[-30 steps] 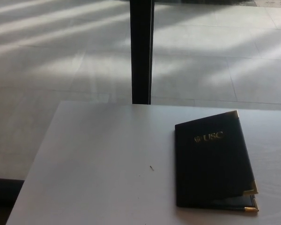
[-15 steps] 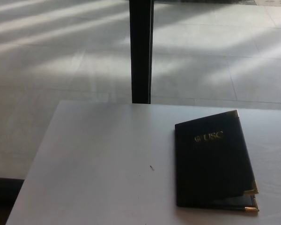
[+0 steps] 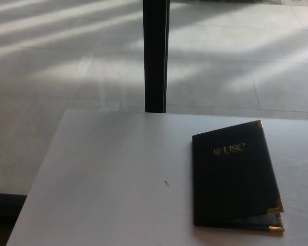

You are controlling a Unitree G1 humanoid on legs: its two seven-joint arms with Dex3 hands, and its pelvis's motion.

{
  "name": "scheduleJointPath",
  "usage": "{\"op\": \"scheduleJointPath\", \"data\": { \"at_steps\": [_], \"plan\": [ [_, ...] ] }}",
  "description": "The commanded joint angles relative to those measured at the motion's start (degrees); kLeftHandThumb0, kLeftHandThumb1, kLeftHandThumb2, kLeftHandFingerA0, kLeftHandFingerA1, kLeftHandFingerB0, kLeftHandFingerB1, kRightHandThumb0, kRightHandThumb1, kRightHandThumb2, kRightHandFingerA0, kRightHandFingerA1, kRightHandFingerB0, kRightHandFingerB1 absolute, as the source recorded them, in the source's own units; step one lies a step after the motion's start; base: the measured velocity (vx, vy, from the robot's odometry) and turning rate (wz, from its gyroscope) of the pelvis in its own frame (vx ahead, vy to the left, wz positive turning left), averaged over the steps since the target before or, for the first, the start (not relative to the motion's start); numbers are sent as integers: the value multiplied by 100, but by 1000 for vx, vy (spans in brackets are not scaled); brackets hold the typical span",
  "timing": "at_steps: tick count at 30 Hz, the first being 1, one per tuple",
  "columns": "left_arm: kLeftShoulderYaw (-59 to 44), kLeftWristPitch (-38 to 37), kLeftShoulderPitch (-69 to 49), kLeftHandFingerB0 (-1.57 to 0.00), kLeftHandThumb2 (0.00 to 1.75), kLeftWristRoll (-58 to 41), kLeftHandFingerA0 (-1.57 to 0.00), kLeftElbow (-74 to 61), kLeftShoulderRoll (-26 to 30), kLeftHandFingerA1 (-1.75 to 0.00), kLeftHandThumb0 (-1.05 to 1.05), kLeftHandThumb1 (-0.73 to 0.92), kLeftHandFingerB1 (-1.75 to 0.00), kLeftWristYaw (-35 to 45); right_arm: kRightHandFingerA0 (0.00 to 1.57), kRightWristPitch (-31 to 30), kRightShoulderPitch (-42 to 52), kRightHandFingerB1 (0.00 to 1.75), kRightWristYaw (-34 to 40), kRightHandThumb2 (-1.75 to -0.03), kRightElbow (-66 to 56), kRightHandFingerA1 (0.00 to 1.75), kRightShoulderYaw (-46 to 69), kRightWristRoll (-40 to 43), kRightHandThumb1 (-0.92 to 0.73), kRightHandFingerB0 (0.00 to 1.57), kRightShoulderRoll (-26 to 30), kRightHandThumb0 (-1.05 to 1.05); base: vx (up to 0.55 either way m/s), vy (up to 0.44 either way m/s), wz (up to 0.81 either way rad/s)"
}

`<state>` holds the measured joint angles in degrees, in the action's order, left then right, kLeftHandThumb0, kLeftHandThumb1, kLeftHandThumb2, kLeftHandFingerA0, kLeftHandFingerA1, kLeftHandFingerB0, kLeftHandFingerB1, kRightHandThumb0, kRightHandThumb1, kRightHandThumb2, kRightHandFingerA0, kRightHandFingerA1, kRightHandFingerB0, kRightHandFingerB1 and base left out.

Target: There is a diary kept infront of the robot and the robot uses its right hand to grab its cover and puses it to the left to open it.

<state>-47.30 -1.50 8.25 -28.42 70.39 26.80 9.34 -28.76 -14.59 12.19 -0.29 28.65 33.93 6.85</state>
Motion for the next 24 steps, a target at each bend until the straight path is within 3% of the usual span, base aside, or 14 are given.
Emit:
{"op": "scheduleJointPath", "data": {
  "at_steps": [1,2,3,6,7,8,9,12,13,19,20,21,22,24],
  "plan": [
    [-17,-33,-41,-20,101,-135,-26,32,46,-164,-105,92,-141,-44,32,-240,92,42,-20,-77,173,51,-190,-146,-92,20,8,-79,0,0,0],
    [21,-53,-47,0,137,-96,-32,27,41,-106,-86,54,-84,-74,25,-230,116,50,-76,-106,245,55,-226,-112,-79,17,-22,-80,0,0,0],
    [21,-37,-49,0,135,-103,-28,11,38,-102,-82,52,-81,-76,24,-220,132,50,-97,-109,259,57,-238,-93,-78,16,-33,-80,0,0,0],
    [19,-54,-61,0,134,-121,-30,2,24,-104,-84,50,-82,-45,28,-238,78,53,95,-106,311,59,-157,-7,-76,21,-197,-81,0,0,0],
    [20,-48,-60,-1,132,-124,-29,-17,16,-101,-79,48,-80,-80,34,-234,84,46,110,-72,301,57,-168,-19,-92,23,-240,-83,0,0,0],
    [29,-48,-63,-1,132,-119,-29,-22,14,-101,-79,48,-80,-78,34,-230,82,46,114,-72,309,57,-173,-36,-92,23,-265,-83,0,0,0],
    [39,-41,-58,-18,104,-108,-29,-18,18,-161,-105,92,-142,-108,32,-227,69,45,126,-73,324,55,-167,-28,-92,22,-312,-81,0,0,0],
    [53,-36,-43,-22,103,-105,-30,18,35,-164,-105,92,-142,-160,35,-228,11,44,165,-73,366,52,-224,-66,-91,24,-429,-81,0,0,0],
    [47,-42,-44,0,142,-115,-37,15,39,-114,-94,57,-88,-151,42,-248,-43,44,195,-70,374,51,-280,-95,-91,29,-470,-77,0,0,0],
    [44,-35,-91,-3,134,-144,-32,-11,26,-103,-79,52,-82,-91,31,-178,-20,41,157,-75,288,49,-625,-174,-92,20,-769,-78,0,0,0],
    [58,-45,-105,-18,105,-135,-24,-12,27,-163,-105,92,-139,-57,26,-191,-14,50,149,-106,292,55,-692,-219,-79,19,-797,-78,0,0,0],
    [40,-40,-104,-19,103,-161,-25,-9,21,-164,-105,92,-141,-51,25,-189,-12,49,152,-106,295,54,-719,-229,-79,18,-824,-78,0,0,0],
    [18,-37,-98,0,136,-191,-29,2,16,-103,-83,53,-82,-58,30,-176,2,42,175,-76,278,50,-786,-242,-92,20,-917,-76,0,0,0],
    [43,-47,-99,0,134,-176,-26,17,18,-100,-80,51,-80,-67,24,-144,81,49,167,-106,194,54,-1006,-369,-82,17,-1054,-75,0,0,0]
  ]
}}
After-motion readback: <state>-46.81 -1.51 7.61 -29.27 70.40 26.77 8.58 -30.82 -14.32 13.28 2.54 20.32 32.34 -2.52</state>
